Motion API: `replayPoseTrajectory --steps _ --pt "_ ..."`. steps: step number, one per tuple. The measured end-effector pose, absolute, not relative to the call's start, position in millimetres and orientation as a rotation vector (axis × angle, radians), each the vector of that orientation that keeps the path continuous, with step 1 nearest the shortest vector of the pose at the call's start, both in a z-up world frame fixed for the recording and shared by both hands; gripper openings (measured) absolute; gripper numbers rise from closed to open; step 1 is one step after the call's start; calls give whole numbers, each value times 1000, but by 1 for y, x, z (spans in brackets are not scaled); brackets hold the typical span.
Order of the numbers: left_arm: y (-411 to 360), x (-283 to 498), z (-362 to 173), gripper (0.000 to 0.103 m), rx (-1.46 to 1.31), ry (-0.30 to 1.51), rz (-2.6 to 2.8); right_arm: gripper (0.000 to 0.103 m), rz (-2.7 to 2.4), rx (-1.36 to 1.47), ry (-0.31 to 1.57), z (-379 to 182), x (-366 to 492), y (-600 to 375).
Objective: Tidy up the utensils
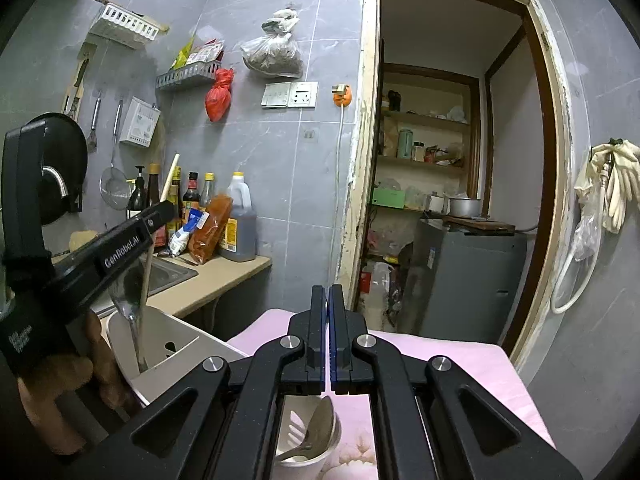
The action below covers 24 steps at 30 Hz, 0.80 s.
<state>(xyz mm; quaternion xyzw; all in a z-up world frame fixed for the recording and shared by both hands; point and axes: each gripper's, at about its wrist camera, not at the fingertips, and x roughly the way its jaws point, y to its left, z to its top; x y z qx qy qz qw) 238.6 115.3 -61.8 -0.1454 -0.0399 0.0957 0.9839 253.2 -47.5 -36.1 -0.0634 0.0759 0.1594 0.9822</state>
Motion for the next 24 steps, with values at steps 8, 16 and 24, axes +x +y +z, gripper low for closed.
replayPoseTrajectory --steps 8,16,24 --pt "99 231 -66 5 -193 -89 175 1 338 -137 139 -44 251 -46" --pt "101 219 -74 5 -177 -7 150 2 396 -137 171 -51 246 -47" --pt "109 210 -69 20 -196 153 104 3 427 -102 228 -50 248 -54"
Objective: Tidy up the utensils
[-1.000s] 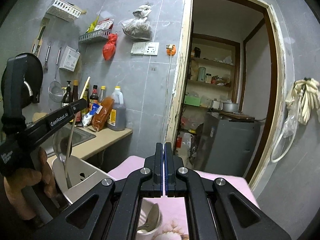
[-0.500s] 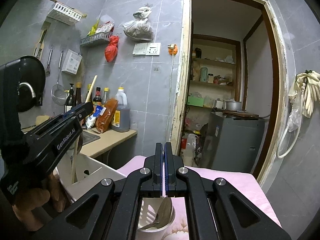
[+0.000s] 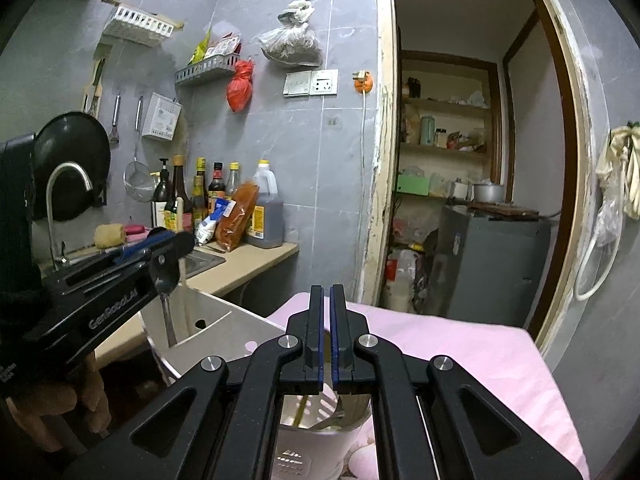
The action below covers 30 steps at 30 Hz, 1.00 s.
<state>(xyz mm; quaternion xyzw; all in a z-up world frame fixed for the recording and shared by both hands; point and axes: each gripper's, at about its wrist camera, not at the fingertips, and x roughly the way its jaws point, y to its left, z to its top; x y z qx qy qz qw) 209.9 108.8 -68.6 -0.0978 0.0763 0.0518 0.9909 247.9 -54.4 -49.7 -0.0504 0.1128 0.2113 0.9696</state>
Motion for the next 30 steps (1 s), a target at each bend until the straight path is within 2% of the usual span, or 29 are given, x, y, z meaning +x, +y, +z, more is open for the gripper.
replayPoseTrajectory --steps 3,5,6,7,8,9,10,13,14,15,16,19,22,25,30 --pt "111 203 -61 29 -217 186 103 3 428 -79 247 -45 248 -62" --pt "110 200 -55 42 -222 201 90 3 426 -47 256 -39 245 -73" --pt "108 197 -50 54 -223 214 91 6 421 -37 258 -37 245 -77" --pt "107 195 -47 62 -226 220 95 15 414 -24 258 -33 243 -83" --pt "106 193 -44 64 -237 223 91 23 407 -15 257 -30 243 -88" --pt "104 192 -40 73 -247 232 78 36 401 -3 254 -26 241 -95" --pt "99 192 -35 81 -245 256 83 40 397 8 252 -22 240 -102" --pt "85 188 -25 90 -227 271 108 43 386 18 266 -10 237 -123" --pt "80 186 -22 94 -222 265 109 48 382 16 266 -6 236 -129" --pt "74 183 -19 102 -216 262 117 62 372 11 257 0 233 -138" --pt "68 179 -16 103 -213 251 132 75 366 10 245 4 229 -144" --pt "51 171 -11 103 -193 233 147 87 353 -2 211 19 219 -168" --pt "31 167 -9 103 -158 234 153 95 342 -38 190 27 210 -187" --pt "12 163 -10 103 -162 237 139 102 342 -58 188 31 202 -207" --pt "-18 158 -21 103 -176 240 137 102 333 -73 208 27 201 -240"
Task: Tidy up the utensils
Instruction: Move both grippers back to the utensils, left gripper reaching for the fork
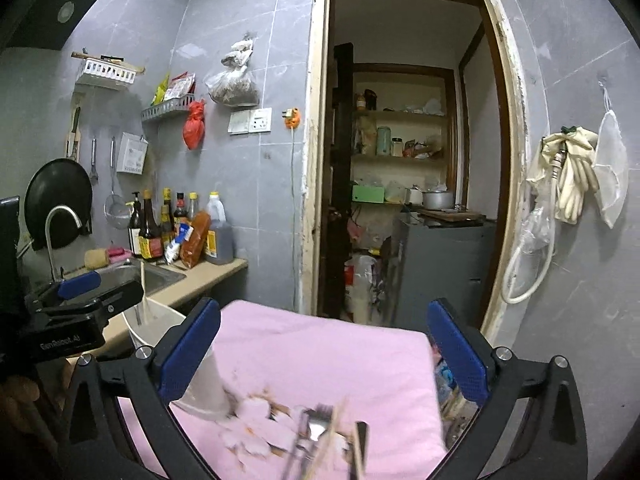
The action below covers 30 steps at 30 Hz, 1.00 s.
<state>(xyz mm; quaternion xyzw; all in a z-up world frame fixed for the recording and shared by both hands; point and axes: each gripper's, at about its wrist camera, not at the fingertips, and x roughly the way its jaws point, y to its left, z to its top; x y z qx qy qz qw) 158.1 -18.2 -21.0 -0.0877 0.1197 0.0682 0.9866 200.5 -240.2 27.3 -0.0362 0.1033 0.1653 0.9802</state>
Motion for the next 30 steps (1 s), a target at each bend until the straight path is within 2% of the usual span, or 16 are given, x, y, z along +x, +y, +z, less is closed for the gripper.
replayPoseTrajectory --steps 9,20,21,22,25,26,28,30 --pt "-74 174 -60 103 -171 350 118 102 321 -72 300 -11 234 -295" --pt "-108 220 -113 103 -139 581 130 100 357 -19 516 -93 303 -331" --pt "-109 224 -117 103 -147 599 117 95 367 -17 534 -99 307 -332" --pt "-110 228 -119 103 -156 611 109 84 378 -15 554 -105 311 -332" --pt "-110 237 -129 101 -193 645 91 67 433 -5 621 -124 324 -329" --pt "-110 240 -132 99 -201 656 89 63 450 -3 630 -128 326 -328" --pt "-110 248 -138 91 -212 687 82 46 487 -23 657 -139 331 -321" --pt "-111 255 -144 86 -221 719 70 40 519 -44 686 -150 334 -313"
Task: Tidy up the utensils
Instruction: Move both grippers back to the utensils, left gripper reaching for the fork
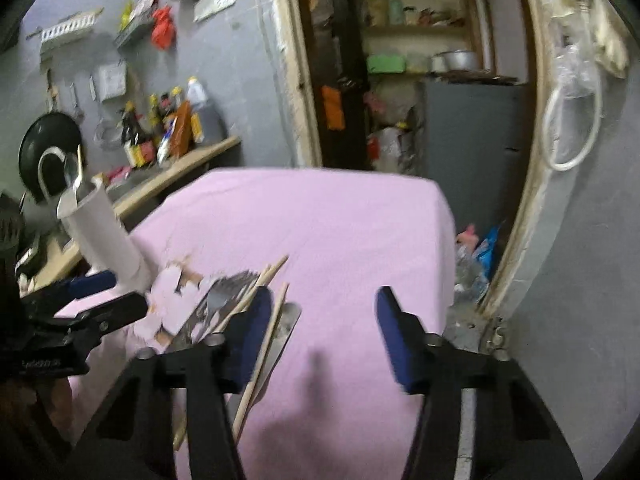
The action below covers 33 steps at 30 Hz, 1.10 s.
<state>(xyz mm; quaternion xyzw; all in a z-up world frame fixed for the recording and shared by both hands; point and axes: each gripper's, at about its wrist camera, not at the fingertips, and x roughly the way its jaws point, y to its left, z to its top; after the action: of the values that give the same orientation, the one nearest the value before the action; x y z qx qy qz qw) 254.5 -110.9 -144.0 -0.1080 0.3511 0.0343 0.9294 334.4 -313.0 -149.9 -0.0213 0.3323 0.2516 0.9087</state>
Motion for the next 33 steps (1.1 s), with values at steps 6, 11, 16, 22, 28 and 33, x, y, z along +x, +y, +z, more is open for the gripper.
replayPoseTrajectory --steps 6,11,16,22,28,33 --pt "-115 272 -154 68 -260 792 15 26 608 -83 739 -163 343 -289" --pt "-116 280 -166 56 -297 856 -8 26 649 -95 790 -172 348 -277" --pt "-111 283 -174 49 -363 886 -16 26 666 -104 831 -178 352 -273" --pt "-116 286 -174 36 -349 917 -29 26 659 -138 883 -186 355 -266" --pt "-117 289 -172 21 -370 958 -57 22 618 -129 895 -185 353 -271" --pt "-112 291 -175 14 -395 973 -75 19 583 -126 908 -187 351 -280"
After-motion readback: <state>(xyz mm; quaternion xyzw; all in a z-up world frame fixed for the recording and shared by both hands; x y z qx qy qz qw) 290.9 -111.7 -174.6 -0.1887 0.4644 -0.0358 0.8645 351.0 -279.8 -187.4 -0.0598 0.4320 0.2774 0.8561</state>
